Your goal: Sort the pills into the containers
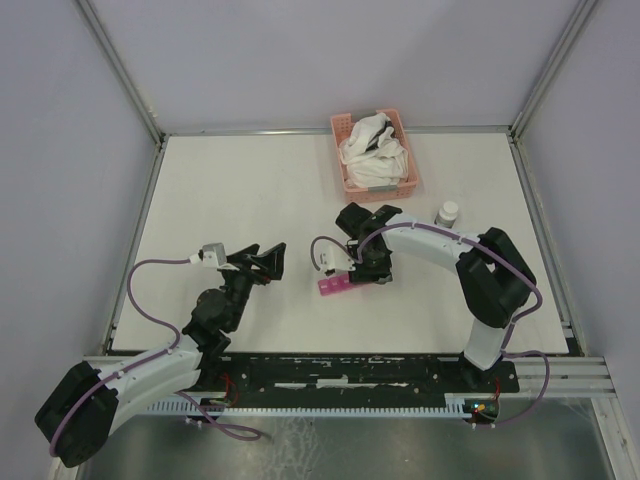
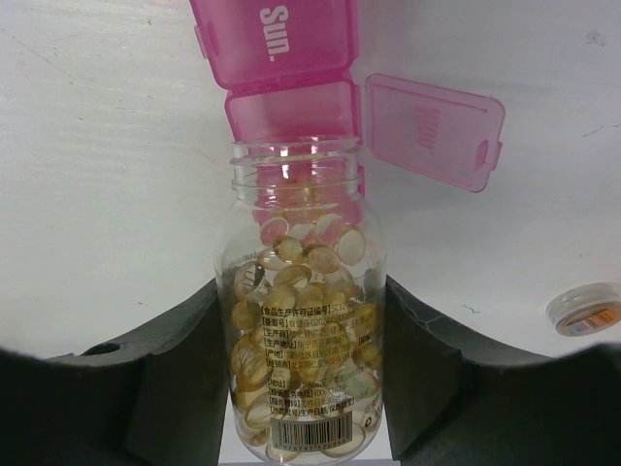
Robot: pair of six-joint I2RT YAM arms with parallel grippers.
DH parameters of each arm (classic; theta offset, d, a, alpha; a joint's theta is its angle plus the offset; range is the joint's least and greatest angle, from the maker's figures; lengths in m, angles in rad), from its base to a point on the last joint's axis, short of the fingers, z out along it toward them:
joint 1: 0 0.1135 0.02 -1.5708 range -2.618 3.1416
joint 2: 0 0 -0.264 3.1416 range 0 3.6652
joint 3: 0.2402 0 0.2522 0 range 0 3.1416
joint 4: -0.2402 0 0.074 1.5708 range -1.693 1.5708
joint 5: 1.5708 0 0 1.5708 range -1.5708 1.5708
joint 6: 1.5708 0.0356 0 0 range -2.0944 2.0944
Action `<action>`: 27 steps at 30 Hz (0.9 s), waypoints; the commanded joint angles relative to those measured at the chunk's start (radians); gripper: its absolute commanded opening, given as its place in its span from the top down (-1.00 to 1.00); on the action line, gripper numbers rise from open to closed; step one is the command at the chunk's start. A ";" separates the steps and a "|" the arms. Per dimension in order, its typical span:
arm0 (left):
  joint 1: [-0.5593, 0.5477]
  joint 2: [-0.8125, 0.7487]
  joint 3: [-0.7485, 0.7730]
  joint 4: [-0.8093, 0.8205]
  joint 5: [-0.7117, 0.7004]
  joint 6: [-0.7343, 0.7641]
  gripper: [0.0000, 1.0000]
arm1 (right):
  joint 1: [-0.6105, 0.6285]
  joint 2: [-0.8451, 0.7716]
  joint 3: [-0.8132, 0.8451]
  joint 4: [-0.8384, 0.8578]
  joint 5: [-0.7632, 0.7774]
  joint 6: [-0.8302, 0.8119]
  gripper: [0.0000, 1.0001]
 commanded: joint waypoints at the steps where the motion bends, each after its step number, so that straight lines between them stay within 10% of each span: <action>1: 0.007 -0.003 -0.014 0.062 0.000 -0.041 -0.99 | 0.010 0.002 0.039 -0.005 0.044 0.019 0.99; 27: 0.007 -0.004 -0.014 0.062 0.000 -0.043 -0.99 | 0.026 0.004 0.051 -0.016 0.075 0.017 0.99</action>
